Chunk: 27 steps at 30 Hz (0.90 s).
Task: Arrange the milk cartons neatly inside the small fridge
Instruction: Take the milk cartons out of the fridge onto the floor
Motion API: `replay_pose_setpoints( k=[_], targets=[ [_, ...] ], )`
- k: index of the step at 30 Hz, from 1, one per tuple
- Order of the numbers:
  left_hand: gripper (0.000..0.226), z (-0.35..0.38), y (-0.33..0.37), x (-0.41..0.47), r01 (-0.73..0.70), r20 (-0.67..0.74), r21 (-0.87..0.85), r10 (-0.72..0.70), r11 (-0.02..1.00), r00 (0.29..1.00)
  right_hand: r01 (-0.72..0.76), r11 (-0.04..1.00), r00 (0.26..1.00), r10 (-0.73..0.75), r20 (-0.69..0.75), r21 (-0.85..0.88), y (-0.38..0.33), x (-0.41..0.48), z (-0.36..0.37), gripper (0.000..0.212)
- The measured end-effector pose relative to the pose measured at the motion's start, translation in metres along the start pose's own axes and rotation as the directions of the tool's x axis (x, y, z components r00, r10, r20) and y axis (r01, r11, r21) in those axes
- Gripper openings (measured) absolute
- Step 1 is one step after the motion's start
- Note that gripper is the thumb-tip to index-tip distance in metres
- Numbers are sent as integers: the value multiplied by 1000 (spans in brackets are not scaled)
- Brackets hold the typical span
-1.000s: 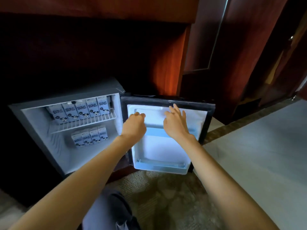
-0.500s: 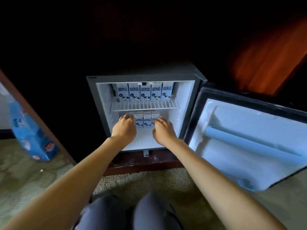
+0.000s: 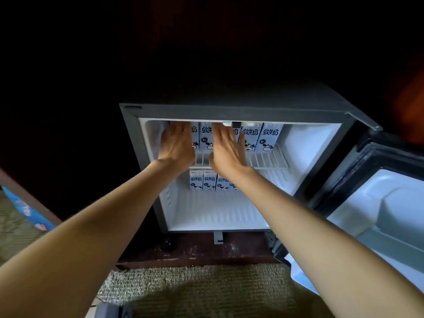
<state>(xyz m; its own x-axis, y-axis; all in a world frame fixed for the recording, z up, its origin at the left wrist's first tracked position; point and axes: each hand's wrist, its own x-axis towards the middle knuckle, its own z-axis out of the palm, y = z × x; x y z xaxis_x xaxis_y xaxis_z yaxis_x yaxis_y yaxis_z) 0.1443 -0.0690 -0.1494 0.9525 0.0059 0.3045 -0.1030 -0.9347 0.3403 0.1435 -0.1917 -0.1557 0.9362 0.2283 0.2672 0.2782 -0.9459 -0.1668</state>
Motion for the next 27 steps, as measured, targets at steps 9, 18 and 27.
replay_pose_setpoints(
  k=[9, 18, 27],
  targets=[
    [81, 8, -9, -7, -89, -147, 17, 91, 996, 985, 35, 998, 991, -42, -130, -56, -9, 9, 9, 78],
    [80, 20, -22, -46, -139, -249, 203, 188, 969, 950, 140, 990, 826, -136, -547, -34, -2, -26, 35, 85],
    [55, 15, -22, -60, -189, -104, 137, 204, 972, 973, 177, 980, 883, -200, -424, -93, 6, -40, 40, 51]
  ],
)
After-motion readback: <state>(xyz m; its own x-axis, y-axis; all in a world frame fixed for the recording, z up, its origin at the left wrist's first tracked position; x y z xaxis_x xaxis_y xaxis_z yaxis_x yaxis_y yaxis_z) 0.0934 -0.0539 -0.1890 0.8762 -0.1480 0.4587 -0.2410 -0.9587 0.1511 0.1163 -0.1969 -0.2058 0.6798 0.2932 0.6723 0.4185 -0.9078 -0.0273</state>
